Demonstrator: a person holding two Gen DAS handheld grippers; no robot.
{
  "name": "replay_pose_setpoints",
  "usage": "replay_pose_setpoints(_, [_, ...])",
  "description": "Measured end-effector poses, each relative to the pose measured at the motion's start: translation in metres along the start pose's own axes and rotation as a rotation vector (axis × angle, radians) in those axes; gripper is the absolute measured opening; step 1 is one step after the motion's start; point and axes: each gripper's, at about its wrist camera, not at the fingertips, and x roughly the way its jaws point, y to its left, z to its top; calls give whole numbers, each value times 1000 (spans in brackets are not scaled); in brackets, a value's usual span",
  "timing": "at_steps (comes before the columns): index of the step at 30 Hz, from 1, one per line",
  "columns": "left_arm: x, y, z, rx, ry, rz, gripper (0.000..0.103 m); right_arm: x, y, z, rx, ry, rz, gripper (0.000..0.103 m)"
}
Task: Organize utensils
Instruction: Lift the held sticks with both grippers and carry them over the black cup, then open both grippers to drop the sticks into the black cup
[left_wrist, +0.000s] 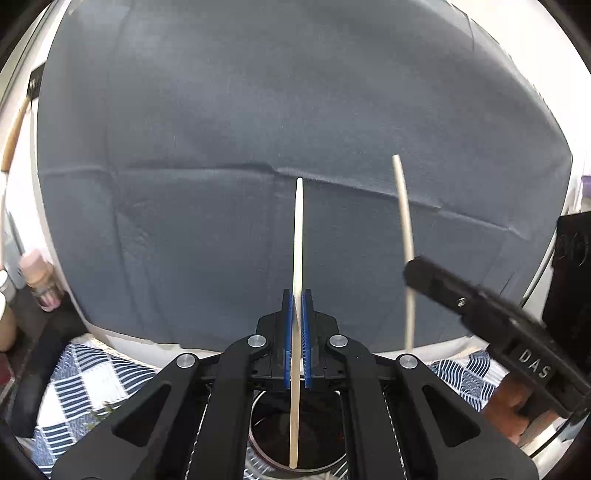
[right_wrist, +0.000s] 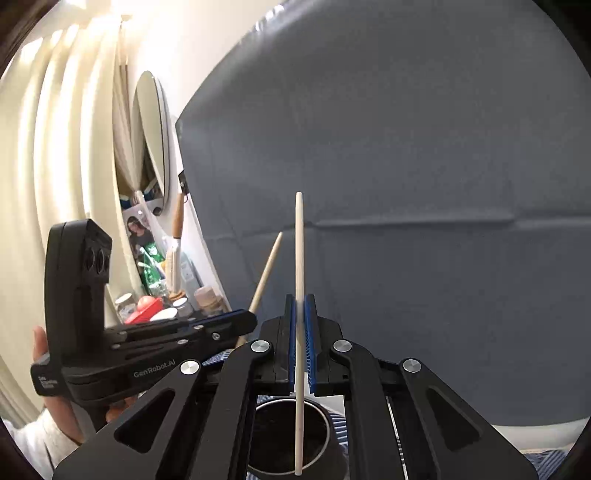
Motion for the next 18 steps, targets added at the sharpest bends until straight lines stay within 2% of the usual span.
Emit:
replay_pose_setpoints(7, [17, 7, -22, -48, -42, -92, 5, 25, -12, -18, 33, 9, 46, 5])
replay_pose_setpoints(11, [20, 10, -38, -55, -52, -94, 5, 28, -20, -30, 60, 17, 71, 5])
replay_pose_setpoints(18, [16, 17, -67, -65, -17, -78, 5, 34, -22, -42, 80, 12, 77, 5])
